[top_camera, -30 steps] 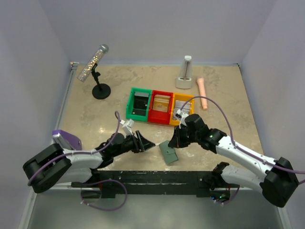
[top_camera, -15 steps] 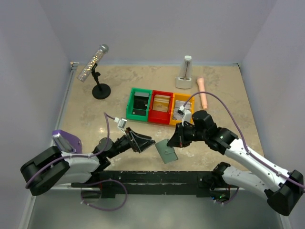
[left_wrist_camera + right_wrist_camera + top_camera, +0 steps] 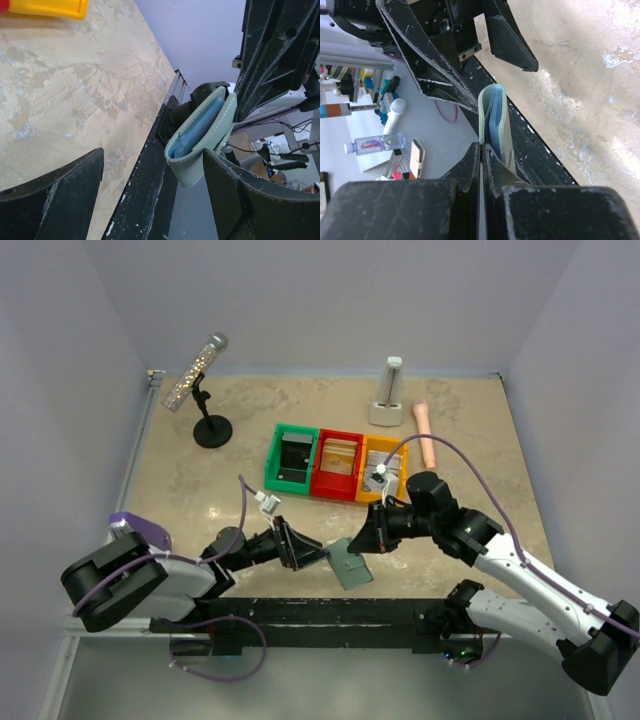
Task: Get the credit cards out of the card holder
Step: Open the card holder at the center of the board.
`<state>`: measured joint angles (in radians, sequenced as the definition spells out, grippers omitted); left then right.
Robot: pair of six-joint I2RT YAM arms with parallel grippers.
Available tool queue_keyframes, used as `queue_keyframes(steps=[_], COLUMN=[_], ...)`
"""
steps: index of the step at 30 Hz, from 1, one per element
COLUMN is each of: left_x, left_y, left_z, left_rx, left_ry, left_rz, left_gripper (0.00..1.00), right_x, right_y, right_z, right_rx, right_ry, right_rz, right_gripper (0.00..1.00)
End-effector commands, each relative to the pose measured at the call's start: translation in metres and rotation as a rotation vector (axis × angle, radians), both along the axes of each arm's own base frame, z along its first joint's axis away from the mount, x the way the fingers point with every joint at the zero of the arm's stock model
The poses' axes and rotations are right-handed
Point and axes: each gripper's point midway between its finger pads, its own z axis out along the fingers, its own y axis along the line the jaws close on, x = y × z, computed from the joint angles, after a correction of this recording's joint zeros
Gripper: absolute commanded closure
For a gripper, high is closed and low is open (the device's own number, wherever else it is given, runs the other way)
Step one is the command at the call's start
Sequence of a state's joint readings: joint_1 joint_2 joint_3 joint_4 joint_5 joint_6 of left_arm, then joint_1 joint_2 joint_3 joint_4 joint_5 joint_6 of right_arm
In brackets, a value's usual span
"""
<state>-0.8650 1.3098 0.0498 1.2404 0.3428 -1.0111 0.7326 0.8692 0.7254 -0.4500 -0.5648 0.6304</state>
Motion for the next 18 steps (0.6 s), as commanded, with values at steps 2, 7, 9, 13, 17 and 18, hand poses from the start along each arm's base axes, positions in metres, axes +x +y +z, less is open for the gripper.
queue_keyframes(steps=[2, 7, 9, 13, 17, 18], left_x=[-0.014, -0.022, -0.024, -0.028, -0.029, -0.029], left_y=[0.001, 0.0, -0.001, -0.005, -0.006, -0.006], left_z=[0.094, 0.108, 0.112, 0.116, 0.119, 0.12], left_rx=[-0.293, -0.328, -0.337, -0.343, -0.348, -0.351], left_ry=[-0.255, -0.278, -0.286, -0.286, -0.289, -0.293], left_rz=[-0.068, -0.108, -0.124, -0.165, -0.173, -0.174], left_gripper=[0.16, 0.17, 0.18, 0.21, 0.29, 0.31], right_x=[0.002, 0.002, 0.003, 0.003, 0.004, 0.004], right_y=[0.012, 0.015, 0.016, 0.018, 0.019, 0.019], right_z=[0.04, 0.041, 0.042, 0.043, 0.044, 0.044], right_rx=[0.115, 0.131, 0.138, 0.146, 0.145, 0.146], right_ry=[-0.059, -0.053, -0.051, -0.048, -0.048, -0.051], right_rz=[0.032, 0.038, 0.04, 0.044, 0.043, 0.047], right_gripper=[1.0, 1.0, 1.0, 1.0, 1.0, 1.0])
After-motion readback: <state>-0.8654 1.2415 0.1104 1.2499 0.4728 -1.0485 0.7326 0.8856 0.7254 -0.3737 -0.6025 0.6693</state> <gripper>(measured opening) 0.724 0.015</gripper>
